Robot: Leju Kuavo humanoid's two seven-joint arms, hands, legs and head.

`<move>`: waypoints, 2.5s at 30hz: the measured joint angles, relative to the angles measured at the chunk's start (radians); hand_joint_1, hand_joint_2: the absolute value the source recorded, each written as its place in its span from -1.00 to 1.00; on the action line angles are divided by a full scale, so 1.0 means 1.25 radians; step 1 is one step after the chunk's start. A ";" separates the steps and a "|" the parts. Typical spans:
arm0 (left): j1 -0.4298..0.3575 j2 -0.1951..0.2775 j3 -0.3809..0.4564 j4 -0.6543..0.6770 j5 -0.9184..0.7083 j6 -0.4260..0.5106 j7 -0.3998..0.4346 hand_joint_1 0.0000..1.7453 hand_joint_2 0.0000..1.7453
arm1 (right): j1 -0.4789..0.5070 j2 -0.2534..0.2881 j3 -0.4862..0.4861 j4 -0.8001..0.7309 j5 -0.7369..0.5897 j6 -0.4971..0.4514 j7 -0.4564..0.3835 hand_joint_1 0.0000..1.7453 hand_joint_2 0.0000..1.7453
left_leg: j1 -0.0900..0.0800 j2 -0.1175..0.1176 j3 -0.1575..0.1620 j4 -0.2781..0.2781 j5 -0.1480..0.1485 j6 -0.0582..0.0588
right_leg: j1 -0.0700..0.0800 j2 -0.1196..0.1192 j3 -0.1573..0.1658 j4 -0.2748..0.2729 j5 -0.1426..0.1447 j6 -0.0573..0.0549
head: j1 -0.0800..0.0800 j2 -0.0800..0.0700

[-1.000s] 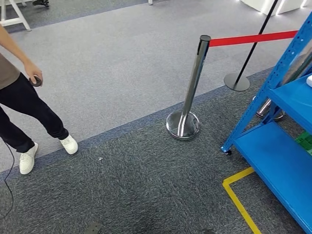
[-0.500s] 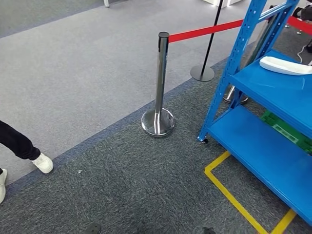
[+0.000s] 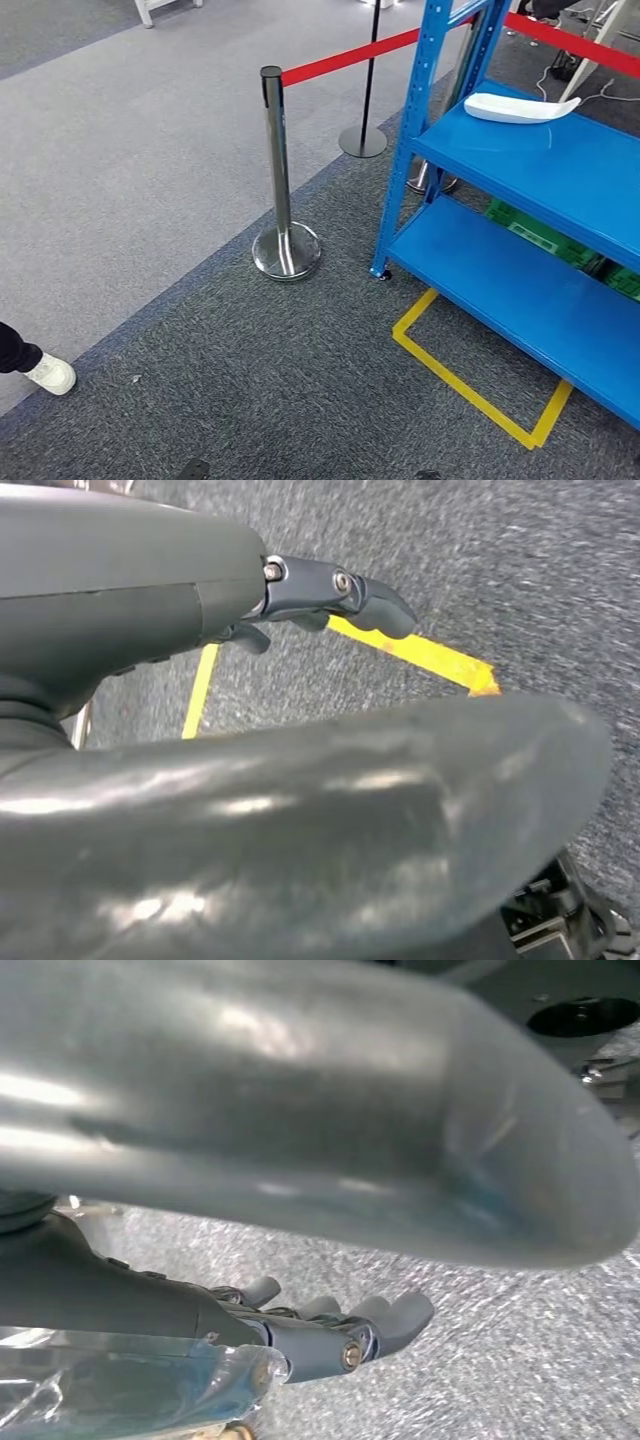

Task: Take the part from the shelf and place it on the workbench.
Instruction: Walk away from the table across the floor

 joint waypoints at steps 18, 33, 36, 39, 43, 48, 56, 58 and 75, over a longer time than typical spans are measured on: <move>0.000 -0.002 0.000 0.000 0.002 0.002 0.000 -1.00 -1.00 | 0.007 -0.001 -0.003 0.000 0.002 0.000 0.011 -1.00 -1.00 | 0.014 -0.127 -0.018 0.000 0.015 0.000 | -0.014 0.149 -0.027 -0.003 0.018 0.007 | -0.008 0.000; 0.003 -0.001 0.000 0.000 0.002 0.002 0.000 -1.00 -1.00 | 0.002 -0.001 -0.014 0.000 0.013 -0.004 0.017 -1.00 -1.00 | 0.001 0.004 0.002 -0.001 -0.001 -0.013 | -0.005 0.021 -0.001 0.000 0.000 -0.010 | -0.003 0.000; 0.002 -0.001 0.000 0.000 0.001 0.002 0.000 -1.00 -1.00 | 0.001 0.000 -0.014 0.000 0.014 -0.005 0.017 -1.00 -1.00 | 0.006 -0.053 -0.035 0.082 -0.056 -0.026 | -0.010 0.049 -0.002 -0.004 0.006 -0.022 | -0.006 0.000; 0.005 -0.001 0.000 0.000 0.001 0.002 0.002 -1.00 -1.00 | 0.000 0.000 -0.014 0.000 0.014 -0.005 0.017 -1.00 -1.00 | 0.007 -0.075 -0.107 0.220 -0.106 -0.027 | -0.011 0.082 -0.006 -0.004 0.008 -0.025 | -0.008 0.000; 0.005 -0.001 0.000 0.000 0.001 0.002 0.003 -1.00 -1.00 | 0.002 0.001 -0.014 0.000 0.015 -0.005 0.017 -1.00 -1.00 | 0.011 -0.113 -0.057 0.094 -0.009 -0.023 | -0.012 0.129 -0.008 -0.002 0.012 -0.018 | -0.008 0.000; 0.001 -0.001 0.000 0.000 0.001 0.003 0.004 -1.00 -1.00 | 0.004 0.000 -0.014 0.000 0.020 -0.005 0.015 -1.00 -1.00 | 0.015 -0.130 -0.019 0.005 0.009 -0.003 | -0.013 0.162 -0.024 -0.003 0.019 0.006 | -0.010 0.000; 0.005 0.000 0.000 0.000 0.001 0.003 0.004 -1.00 -1.00 | 0.004 0.000 -0.014 0.000 0.027 -0.005 0.016 -1.00 -1.00 | 0.008 -0.043 -0.014 0.001 0.007 0.017 | -0.010 0.054 -0.109 0.197 -0.073 0.019 | 0.003 0.000; 0.005 -0.001 0.000 0.000 0.001 0.003 0.004 -1.00 -1.00 | 0.005 0.000 -0.014 0.000 0.027 -0.005 0.017 -1.00 -1.00 | 0.007 -0.025 -0.008 0.001 0.003 0.011 | -0.007 0.024 -0.047 0.090 -0.027 0.015 | 0.004 0.000; 0.002 0.000 0.000 0.000 0.002 0.004 0.005 -1.00 -1.00 | 0.002 0.000 -0.014 0.000 0.054 -0.038 0.040 -1.00 -1.00 | 0.014 -0.092 -0.032 0.028 0.015 -0.025 | -0.011 0.117 -0.004 -0.002 0.007 -0.011 | -0.010 0.000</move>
